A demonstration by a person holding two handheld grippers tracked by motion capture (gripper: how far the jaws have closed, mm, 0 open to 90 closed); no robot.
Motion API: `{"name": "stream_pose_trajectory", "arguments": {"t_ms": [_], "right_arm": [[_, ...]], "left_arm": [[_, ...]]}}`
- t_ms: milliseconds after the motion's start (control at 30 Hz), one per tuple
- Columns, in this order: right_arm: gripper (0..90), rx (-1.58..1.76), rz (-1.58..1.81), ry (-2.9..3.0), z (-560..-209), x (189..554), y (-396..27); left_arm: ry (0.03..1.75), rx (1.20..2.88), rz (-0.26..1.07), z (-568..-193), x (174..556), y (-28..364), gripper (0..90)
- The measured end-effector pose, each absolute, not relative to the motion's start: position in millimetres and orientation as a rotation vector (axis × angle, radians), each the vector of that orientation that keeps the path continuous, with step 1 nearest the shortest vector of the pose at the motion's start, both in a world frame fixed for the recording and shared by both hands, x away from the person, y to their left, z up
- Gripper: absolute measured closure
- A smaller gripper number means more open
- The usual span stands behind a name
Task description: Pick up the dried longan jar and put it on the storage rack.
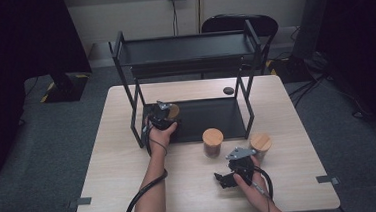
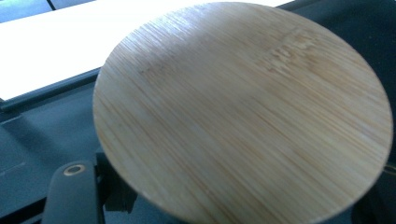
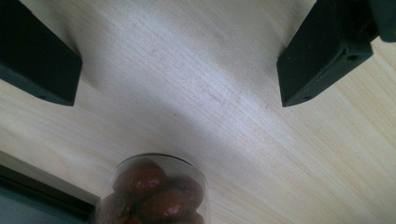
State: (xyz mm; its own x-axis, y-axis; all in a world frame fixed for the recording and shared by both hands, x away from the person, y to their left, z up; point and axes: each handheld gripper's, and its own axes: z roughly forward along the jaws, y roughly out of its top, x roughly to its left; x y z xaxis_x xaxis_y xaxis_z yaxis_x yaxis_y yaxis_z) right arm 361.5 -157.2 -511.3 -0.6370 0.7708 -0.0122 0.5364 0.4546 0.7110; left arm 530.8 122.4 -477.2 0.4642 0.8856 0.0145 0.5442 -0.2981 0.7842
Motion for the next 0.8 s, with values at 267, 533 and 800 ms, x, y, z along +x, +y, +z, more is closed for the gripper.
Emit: {"name": "stream_pose_trajectory", "arguments": {"t_ms": [267,533,800], "right_arm": [[0.0,1.113,0.984,2.375,-511.3,361.4,-157.2],[0.0,1.113,0.984,2.375,-511.3,361.4,-157.2],[0.0,1.113,0.984,2.375,-511.3,361.4,-157.2]], "left_arm": [[1.182,1.982,0.596,-478.7,532.8,123.1,25.9],[1.189,1.975,0.587,-480.1,533.5,123.8,25.4],[1.208,1.990,0.567,-479.3,535.9,124.3,23.7]]}}
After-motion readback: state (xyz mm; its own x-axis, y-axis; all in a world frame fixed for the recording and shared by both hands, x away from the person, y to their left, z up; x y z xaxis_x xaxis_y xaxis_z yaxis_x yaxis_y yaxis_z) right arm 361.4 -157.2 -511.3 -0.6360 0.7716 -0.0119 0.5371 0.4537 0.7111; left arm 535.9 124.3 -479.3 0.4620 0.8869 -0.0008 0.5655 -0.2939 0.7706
